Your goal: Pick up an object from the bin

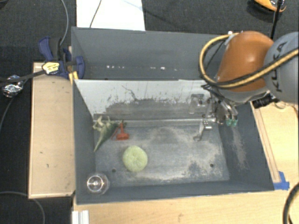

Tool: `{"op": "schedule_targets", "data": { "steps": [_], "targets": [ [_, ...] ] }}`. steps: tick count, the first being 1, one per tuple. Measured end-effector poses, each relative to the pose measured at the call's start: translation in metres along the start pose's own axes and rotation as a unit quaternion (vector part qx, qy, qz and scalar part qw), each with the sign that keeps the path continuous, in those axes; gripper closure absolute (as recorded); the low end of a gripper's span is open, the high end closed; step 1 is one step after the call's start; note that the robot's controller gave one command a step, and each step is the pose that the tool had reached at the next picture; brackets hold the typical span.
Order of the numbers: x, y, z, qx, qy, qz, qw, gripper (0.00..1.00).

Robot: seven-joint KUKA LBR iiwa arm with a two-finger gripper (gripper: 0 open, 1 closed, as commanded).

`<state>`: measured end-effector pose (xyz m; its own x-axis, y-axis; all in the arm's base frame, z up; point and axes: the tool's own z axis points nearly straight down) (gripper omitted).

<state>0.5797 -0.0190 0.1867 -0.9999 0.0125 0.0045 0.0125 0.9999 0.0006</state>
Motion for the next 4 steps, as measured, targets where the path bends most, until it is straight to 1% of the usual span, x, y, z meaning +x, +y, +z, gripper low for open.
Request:
{"op": "schedule_targets", "data": {
  "steps": [1, 2, 3, 4],
  "targets": [
    [-0.001, 0.0, -0.005, 0.0, -0.0038, 0.0, 1.0, 0.0],
    [0.009, 0.025, 0.029, 0.001, -0.0079, -0.001, 1.0, 0.0],
    [0.02, 0.046, 0.074, -0.001, -0.0039, -0.046, 0.9989, 0.0],
    [0.021, 0.055, 0.096, 0.001, -0.0033, -0.121, 0.9927, 0.0]
  ]
}}
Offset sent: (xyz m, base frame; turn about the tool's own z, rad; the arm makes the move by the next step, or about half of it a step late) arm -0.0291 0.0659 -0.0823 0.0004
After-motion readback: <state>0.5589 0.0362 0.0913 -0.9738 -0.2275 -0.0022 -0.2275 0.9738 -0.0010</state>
